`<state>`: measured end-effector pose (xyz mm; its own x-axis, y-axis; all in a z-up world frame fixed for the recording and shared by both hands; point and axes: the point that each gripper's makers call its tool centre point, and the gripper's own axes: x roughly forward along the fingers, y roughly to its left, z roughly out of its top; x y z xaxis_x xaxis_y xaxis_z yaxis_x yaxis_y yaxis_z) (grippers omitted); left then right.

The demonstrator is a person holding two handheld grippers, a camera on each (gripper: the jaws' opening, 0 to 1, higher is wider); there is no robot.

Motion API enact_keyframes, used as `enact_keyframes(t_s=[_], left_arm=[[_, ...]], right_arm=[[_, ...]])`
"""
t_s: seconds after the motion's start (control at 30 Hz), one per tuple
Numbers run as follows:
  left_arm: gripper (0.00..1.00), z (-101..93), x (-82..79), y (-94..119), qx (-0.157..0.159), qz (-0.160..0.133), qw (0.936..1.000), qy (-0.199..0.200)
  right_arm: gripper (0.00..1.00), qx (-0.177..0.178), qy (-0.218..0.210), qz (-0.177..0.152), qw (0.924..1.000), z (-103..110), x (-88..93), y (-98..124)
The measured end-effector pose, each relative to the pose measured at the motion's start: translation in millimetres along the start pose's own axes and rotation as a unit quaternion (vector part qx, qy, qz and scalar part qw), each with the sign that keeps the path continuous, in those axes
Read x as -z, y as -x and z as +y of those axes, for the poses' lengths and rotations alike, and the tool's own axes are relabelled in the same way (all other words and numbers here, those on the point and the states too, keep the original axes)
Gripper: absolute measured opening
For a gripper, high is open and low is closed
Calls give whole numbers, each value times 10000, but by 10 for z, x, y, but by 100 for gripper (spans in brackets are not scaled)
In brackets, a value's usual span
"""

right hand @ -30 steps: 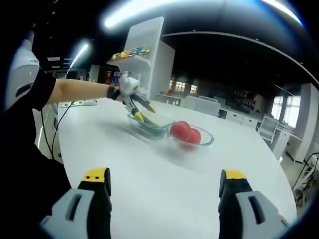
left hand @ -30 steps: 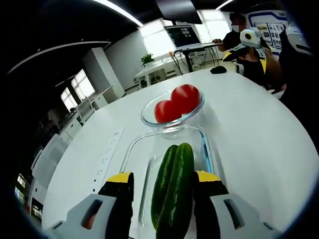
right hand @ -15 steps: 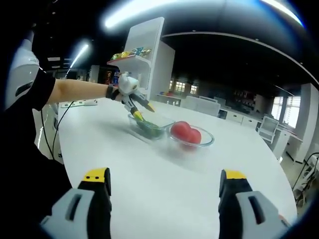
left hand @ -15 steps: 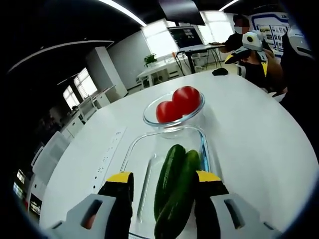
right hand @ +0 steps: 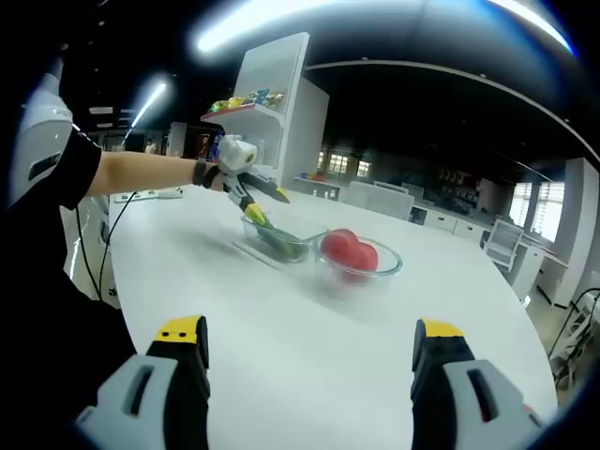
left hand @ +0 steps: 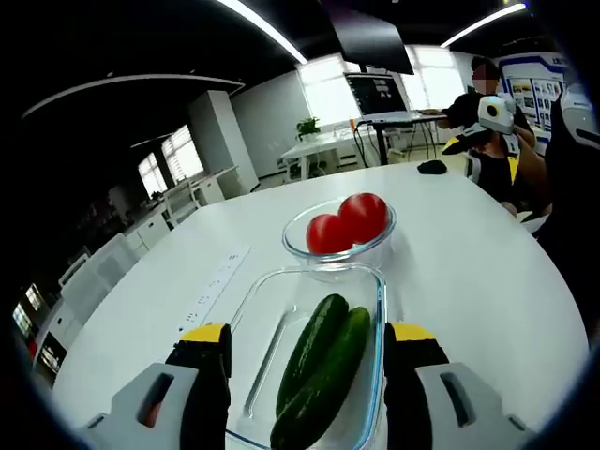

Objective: Sort the scattered tomatoes and cucumbers on the table and place them into their respective storage containers

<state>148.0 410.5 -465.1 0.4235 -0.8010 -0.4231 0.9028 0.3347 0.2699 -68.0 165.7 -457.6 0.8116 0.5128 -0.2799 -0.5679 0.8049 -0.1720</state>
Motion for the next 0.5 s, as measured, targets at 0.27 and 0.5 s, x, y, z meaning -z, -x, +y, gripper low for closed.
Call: enact_keyframes(t_s=[0.27, 0.5], left_arm=[[81, -121, -47, 220, -520, -392, 9966, 511], [87, -456, 28, 373, -581, -505, 9946, 699]], right_arm=[[86, -8, -7, 14, 10000, -18, 24, -7], [87, -100, -5, 73, 9999, 8, 54, -59]])
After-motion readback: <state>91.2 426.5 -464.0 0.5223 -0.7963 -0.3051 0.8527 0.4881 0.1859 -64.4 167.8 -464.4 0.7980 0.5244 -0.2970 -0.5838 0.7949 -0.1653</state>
